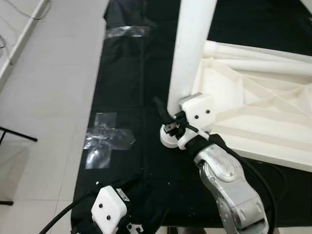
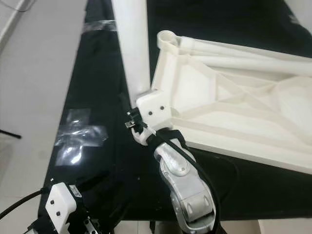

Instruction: Building children table

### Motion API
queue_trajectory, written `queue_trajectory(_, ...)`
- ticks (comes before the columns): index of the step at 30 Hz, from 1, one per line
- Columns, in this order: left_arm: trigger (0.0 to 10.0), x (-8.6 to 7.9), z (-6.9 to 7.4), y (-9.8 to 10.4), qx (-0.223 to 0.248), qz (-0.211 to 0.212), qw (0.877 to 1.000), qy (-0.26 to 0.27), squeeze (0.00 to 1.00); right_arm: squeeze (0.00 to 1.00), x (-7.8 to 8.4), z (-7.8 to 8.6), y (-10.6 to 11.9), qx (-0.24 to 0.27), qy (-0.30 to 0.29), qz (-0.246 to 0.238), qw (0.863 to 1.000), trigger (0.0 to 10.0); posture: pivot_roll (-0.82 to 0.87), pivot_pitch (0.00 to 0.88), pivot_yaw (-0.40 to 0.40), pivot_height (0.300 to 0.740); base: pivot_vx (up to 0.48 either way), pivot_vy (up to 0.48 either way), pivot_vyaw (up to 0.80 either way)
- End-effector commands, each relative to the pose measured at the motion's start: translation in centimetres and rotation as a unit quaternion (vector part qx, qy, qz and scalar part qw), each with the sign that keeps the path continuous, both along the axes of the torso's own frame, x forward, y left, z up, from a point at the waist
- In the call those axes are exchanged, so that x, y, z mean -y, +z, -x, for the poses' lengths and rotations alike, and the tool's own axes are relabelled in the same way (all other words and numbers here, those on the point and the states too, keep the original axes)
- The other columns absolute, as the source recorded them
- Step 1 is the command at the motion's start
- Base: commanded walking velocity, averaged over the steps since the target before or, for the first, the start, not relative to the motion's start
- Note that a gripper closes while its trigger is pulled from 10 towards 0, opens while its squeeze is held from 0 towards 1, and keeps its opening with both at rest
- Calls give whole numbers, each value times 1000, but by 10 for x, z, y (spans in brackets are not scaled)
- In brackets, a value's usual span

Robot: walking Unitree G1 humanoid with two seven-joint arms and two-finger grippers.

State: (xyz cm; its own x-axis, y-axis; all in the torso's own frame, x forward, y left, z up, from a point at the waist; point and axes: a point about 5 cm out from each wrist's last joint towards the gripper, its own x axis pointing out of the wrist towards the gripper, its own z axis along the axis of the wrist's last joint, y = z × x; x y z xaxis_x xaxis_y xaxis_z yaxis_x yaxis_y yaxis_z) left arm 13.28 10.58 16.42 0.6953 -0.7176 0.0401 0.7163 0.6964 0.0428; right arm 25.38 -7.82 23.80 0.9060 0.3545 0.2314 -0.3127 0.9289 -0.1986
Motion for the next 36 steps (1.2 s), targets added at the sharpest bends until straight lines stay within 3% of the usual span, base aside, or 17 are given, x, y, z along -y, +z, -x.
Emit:
queue_trajectory(1,10000,-4,0,-2,-2,-12,1000,18,0,0,5,-5,-43,-116,-25,28,993,10000,53,338,-33,740,0,0,0)
queue_trajectory(5,10000,-23,-16,3,14,-29,996,82,0,0,6,-7,-42,-112,-27,17,993,10000,59,331,-33,740,0,0,0)
queue_trajectory(7,10000,-53,-42,17,45,-32,985,166,0,0,7,-10,-40,-111,-39,5,993,10000,70,322,-29,740,0,0,0)
queue_trajectory(10,10000,-66,-51,26,61,-30,979,194,0,0,6,-10,-39,-108,-46,-10,993,10000,72,321,-29,740,0,0,0)
queue_trajectory(13,10000,-98,-79,63,124,-23,960,248,0,0,2,-10,-36,-112,-39,-97,988,10000,81,313,-11,740,0,0,0)
queue_trajectory(14,10000,-98,-79,63,124,-23,960,248,0,0,2,-10,-36,-112,-39,-97,988,10000,81,313,-11,740,0,0,0)
queue_trajectory(16,10000,-109,-94,92,155,0,957,246,0,0,-2,-11,-32,-91,0,-102,991,10000,84,308,0,740,0,0,0)
queue_trajectory(17,10000,-109,-94,92,155,0,957,246,0,0,-2,-11,-32,-91,0,-102,991,10000,84,308,0,740,0,0,0)
queue_trajectory(20,10000,-110,-106,119,169,36,963,208,0,0,1,-14,-26,-68,28,-90,993,10000,81,300,7,740,0,0,0)
queue_trajectory(25,10000,-105,-115,142,145,95,975,139,0,0,4,-18,-20,-51,58,-79,994,10000,77,293,11,740,0,0,0)
queue_trajectory(26,10000,-92,-117,175,111,144,983,-14,0,0,1,-21,-15,-38,110,-55,992,10000,77,286,12,740,0,0,0)
queue_trajectory(27,10000,-88,-115,185,101,153,981,-68,0,0,0,-22,-14,-36,128,-46,990,10000,77,285,13,740,0,0,0)
queue_trajectory(28,10000,-88,-115,185,101,153,981,-68,0,0,0,-22,-14,-36,128,-46,990,10000,77,285,13,740,0,0,0)
queue_trajectory(32,10000,-81,-114,203,97,141,973,-155,0,0,-3,-25,-13,-38,161,-28,986,10000,78,283,13,740,0,0,0)
queue_trajectory(33,10000,-76,-115,214,95,131,965,-206,0,0,-5,-29,-10,-41,183,-26,982,10000,78,278,10,740,0,0,0)
queue_trajectory(34,10000,-76,-115,214,95,131,965,-206,0,0,-5,-29,-10,-41,183,-26,982,10000,78,278,10,740,0,0,0)
queue_trajectory(36,10000,-65,-117,232,79,102,945,-300,0,0,-8,-36,-3,-35,218,-18,975,10000,78,275,9,740,0,0,0)
